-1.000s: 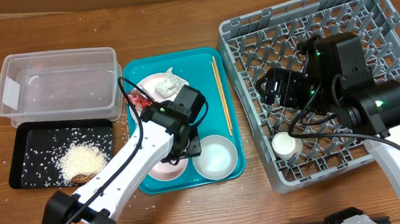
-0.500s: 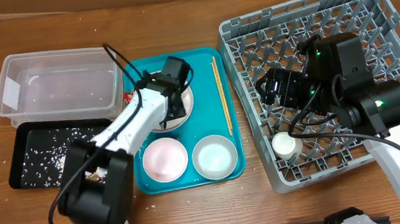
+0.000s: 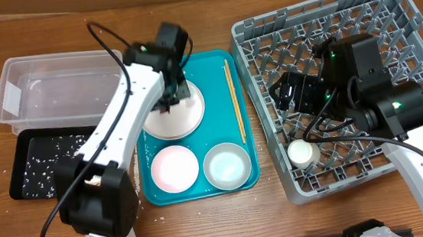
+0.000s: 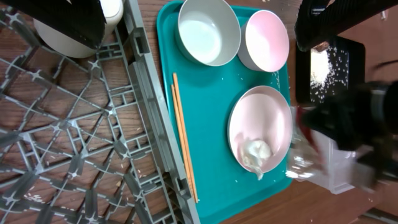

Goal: Sort waste into correct bins and load items into the dishwasher

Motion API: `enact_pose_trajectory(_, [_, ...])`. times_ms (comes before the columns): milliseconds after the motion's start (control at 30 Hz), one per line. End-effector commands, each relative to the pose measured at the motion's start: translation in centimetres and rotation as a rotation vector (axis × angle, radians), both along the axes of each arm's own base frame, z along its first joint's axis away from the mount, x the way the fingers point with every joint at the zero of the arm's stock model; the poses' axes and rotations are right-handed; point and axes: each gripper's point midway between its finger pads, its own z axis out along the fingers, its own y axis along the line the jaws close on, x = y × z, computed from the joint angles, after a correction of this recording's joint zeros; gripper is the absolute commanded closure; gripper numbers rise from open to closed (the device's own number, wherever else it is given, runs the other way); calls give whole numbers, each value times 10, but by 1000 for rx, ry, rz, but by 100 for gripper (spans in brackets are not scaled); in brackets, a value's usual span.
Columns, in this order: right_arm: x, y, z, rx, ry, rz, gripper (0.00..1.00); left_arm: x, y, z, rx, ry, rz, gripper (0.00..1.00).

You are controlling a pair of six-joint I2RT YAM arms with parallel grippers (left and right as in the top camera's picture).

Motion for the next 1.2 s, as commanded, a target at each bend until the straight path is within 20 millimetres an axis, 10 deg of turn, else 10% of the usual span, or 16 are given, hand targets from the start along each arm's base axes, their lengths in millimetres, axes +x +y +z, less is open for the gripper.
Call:
enact_pose_trajectory(0, [3,0,6,1,-21,3,0,14,44,51,84,-126,187,96])
enact_pose_trajectory(300, [3,0,6,1,-22,3,0,24,140,47,-111,-129,627,95])
enact_pose_trajectory(333, [3,0,6,1,-22,3,0,26,141,46,-142,-127,621,85])
enact_pose_trajectory(367, [3,0,6,1,-21,3,0,31,139,47,-196,-127,574,34])
enact_pose_trajectory(500, [4,1,2,-2,-9,3,0,44,109,51,-253,-145,309,17])
enact_pose_trajectory(700, [1,0,-7,-16,36,3,0,61,23,34,-67,-173,-261,25])
enact_pose_trajectory(1000, [2,0,-7,-17,34,6,0,73,-38,-67,-5,-56,-397,17])
enact_pose_trajectory(1133, [1,0,-8,-18,35,6,0,61,-33,-91,7,31,-390,36])
enact_pose_trajectory(1167, [1,0,-8,-17,35,6,0,59,-32,-92,9,43,-391,57])
